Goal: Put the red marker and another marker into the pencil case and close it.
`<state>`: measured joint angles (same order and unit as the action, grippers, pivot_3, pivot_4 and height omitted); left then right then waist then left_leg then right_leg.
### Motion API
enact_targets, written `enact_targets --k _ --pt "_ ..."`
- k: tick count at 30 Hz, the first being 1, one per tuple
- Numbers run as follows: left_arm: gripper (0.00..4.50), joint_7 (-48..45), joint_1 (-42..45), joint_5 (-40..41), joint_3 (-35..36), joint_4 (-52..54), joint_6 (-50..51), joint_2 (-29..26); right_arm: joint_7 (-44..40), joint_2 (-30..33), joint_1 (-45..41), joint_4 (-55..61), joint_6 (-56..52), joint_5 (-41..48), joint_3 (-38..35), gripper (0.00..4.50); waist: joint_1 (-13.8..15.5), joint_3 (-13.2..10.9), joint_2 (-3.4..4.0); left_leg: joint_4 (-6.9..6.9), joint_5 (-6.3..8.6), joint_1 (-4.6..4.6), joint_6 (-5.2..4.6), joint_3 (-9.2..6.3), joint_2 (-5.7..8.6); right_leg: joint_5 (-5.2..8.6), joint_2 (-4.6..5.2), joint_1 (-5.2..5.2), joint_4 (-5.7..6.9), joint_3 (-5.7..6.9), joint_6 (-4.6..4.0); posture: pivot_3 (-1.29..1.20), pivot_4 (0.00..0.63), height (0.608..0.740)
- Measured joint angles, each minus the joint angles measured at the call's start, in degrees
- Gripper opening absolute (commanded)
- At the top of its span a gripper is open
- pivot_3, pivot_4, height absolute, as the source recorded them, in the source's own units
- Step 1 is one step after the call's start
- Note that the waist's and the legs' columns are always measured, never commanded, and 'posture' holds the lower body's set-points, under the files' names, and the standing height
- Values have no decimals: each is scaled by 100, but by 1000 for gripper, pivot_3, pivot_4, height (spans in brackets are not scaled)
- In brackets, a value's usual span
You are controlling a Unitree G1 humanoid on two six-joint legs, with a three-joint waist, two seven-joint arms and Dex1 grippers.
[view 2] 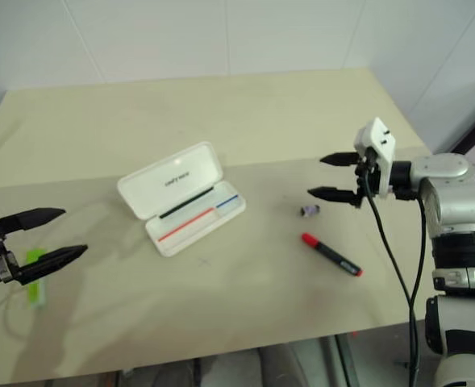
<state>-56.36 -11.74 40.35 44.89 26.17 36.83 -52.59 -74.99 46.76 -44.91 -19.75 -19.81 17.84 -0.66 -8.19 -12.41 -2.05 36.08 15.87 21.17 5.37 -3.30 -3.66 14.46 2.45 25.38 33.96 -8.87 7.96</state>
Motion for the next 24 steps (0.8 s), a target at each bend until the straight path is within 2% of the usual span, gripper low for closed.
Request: enact_targets --k 4,15,20,24 --pt "4467 -1 5 -5 -45 -17 -6 0 46 119 342 467 -250 169 -170 4500 17 0 0 1 1 0 -2 0 0 0 -1 1 2 -1 0 0 150 740" --pt "4467 191 121 101 -92 90 71 26 310 85 469 1120 -684 424 -208 4500 7 0 -1 10 1 -3 -2 7 0 -5 -4 0 6 -13 5 0 150 740" --pt "4467 270 -41 223 -99 396 94 314 517 -9 566 1502 -913 528 -208 4500 17 1 -2 9 3 -3 -6 7 0 -4 -5 1 8 -12 5 0 150 740" --pt "4467 220 53 335 -347 458 -75 516 825 56 1191 2221 -1386 585 -195 4500 68 4 -7 18 3 3 -6 6 2 -5 -4 1 8 -15 7 0 150 740"
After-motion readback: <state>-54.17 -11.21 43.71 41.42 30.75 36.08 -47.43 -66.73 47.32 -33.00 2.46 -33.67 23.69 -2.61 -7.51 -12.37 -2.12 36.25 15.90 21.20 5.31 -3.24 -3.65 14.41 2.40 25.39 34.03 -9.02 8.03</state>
